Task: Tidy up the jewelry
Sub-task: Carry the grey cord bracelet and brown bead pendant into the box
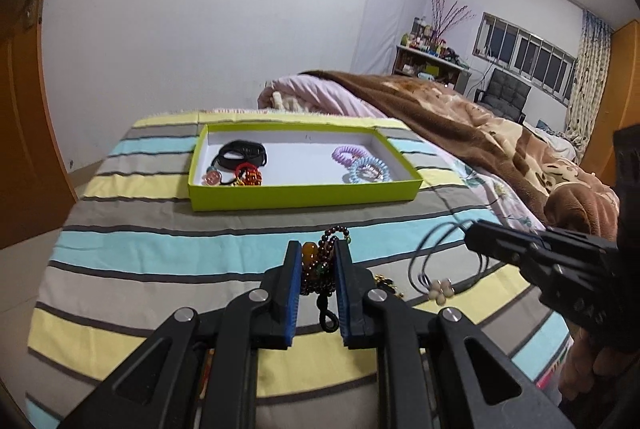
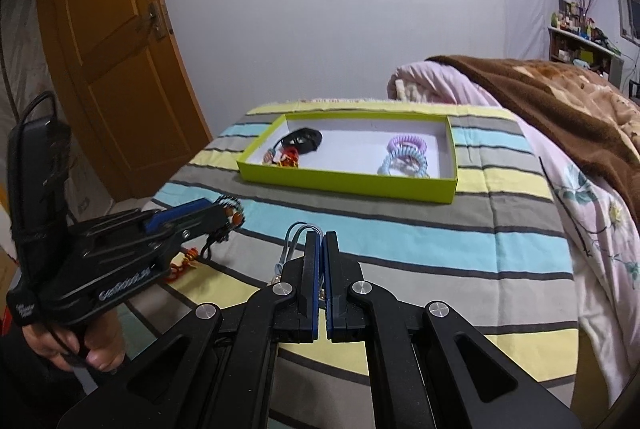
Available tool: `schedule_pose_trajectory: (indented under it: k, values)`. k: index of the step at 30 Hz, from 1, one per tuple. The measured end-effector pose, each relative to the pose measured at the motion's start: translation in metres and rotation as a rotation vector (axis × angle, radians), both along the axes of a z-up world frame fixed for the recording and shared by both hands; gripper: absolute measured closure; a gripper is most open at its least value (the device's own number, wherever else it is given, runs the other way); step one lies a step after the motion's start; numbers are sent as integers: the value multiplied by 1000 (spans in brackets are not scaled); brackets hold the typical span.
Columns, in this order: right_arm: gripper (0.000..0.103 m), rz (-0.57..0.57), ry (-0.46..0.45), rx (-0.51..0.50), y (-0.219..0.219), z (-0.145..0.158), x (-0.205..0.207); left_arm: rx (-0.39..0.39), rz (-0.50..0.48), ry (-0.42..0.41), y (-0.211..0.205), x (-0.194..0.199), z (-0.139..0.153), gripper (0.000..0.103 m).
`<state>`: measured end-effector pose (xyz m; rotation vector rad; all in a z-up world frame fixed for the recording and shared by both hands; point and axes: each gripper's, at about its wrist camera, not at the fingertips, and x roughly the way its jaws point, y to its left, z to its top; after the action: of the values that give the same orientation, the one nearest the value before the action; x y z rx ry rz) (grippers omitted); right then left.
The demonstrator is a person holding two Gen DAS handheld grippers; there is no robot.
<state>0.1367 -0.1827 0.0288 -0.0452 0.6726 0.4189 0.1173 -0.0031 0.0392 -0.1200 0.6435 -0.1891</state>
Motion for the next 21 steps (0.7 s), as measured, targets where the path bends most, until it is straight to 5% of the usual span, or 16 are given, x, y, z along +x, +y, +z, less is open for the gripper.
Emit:
schedule_pose_trajectory:
  k: [21]
  values:
    - [102, -14, -88, -19, 9, 29, -17, 19, 55, -78, 5, -26, 25, 86]
